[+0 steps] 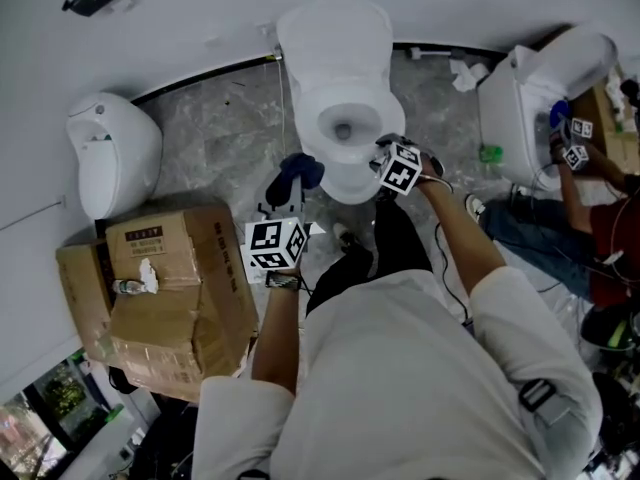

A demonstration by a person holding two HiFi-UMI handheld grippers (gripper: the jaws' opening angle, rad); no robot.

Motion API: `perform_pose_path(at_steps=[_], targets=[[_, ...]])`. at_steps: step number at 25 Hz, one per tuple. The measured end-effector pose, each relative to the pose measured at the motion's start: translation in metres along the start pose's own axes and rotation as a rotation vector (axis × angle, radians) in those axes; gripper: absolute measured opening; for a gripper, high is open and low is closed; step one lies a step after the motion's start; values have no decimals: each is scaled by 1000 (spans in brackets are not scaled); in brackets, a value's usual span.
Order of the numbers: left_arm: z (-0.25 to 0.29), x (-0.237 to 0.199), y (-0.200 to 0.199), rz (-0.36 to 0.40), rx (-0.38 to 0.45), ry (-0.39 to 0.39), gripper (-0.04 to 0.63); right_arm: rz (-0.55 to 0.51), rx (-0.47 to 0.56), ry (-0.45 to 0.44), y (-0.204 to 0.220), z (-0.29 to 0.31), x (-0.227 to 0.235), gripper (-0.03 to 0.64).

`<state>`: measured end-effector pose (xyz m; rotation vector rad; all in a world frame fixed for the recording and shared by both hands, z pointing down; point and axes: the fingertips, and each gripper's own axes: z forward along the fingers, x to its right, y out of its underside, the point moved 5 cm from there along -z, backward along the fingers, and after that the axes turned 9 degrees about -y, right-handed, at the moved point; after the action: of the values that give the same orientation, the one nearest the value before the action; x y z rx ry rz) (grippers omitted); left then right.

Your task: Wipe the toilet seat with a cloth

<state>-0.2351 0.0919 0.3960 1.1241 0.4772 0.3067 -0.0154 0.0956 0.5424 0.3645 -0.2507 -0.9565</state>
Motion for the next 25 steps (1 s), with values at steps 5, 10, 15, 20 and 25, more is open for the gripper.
perform_pose_path(at_steps=[5, 10, 15, 20, 25], targets=[[2, 6, 9, -10, -5, 4, 35, -23, -28, -32, 17, 19, -22, 225], [12, 3, 23, -20, -21, -9, 35, -43, -23, -62, 32, 37, -37, 232], [23, 2, 38, -13, -50, -10, 35, -31, -38, -135, 49, 58, -51, 233], [33, 2, 56, -13, -84, -13, 35, 4, -51, -199, 64, 80, -63, 232], [40, 3, 70, -22, -111, -20, 35, -48, -88, -231, 78, 104, -78, 232]])
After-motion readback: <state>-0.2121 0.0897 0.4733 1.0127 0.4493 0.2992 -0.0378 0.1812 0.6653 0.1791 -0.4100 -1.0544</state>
